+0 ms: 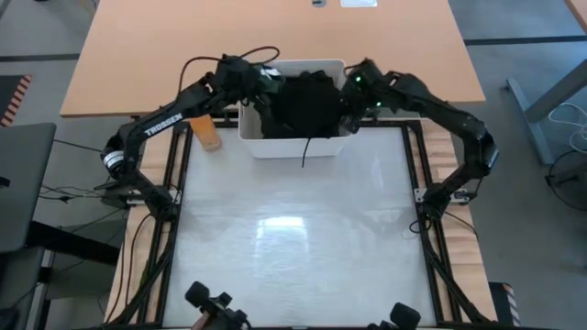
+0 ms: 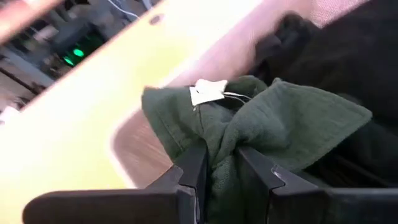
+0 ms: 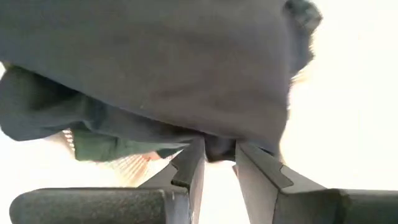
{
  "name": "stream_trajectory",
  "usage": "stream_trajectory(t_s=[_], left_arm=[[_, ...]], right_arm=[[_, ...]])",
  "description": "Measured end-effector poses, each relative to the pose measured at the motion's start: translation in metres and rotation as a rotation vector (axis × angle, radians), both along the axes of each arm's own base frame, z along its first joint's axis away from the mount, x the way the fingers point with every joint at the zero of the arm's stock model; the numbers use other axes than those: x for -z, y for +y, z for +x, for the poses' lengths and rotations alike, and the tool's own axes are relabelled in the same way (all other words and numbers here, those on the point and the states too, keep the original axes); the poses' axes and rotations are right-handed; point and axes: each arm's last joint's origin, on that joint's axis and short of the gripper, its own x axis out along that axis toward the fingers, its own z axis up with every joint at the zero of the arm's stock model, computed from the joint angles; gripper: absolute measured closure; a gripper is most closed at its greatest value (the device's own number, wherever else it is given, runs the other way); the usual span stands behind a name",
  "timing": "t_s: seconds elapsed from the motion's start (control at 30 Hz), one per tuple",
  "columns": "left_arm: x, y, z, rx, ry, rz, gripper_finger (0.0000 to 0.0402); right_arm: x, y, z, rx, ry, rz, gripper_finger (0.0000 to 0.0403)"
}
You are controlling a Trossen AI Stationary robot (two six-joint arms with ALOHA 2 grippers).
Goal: Fold laundry
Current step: Put the stack of clothes into the white bin
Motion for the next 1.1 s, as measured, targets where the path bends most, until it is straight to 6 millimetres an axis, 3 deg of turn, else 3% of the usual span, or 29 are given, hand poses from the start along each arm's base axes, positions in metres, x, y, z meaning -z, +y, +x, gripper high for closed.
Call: stream_trajectory(t_s=[0.17, 0.27, 0.4, 0.6, 0.7, 0.83, 1.1], left_arm=[[-0.028, -0.009, -0.012, -0.033, 0.004, 0.032, 0.0349], [-0.037, -0.011, -0.015, -0.034, -0.002, 0.020, 0.0349], [-0.034, -0.012, -0.015, 0.000, -0.005, -0.042, 0.0349], [-0.009, -0.010, -0.011, -0.006, 0.027, -0.098, 0.0345], [-0.008, -0.009, -0.013, 0.014, 0.000, -0.132, 0.0333], [-0.010, -0.005, -0.024, 0.028, -0.066, -0.211, 0.0301], [-0.010, 0.014, -0.058, -0.102, -0.142, -0.320, 0.0245]], right_arm=[[-0.031, 0.005, -0.006, -0.014, -0.075, -0.020, 0.0285], [-0.033, 0.004, 0.003, -0.093, -0.186, 0.042, 0.0285], [-0.005, -0.005, 0.034, -0.149, -0.215, 0.095, 0.0285], [0.043, -0.014, 0.098, -0.287, -0.268, 0.139, 0.0285], [0.069, -0.022, 0.117, -0.298, -0.248, 0.148, 0.0285], [0.092, -0.038, 0.120, -0.242, -0.220, 0.196, 0.0285], [0.093, -0.048, 0.116, -0.211, -0.237, 0.211, 0.0285]])
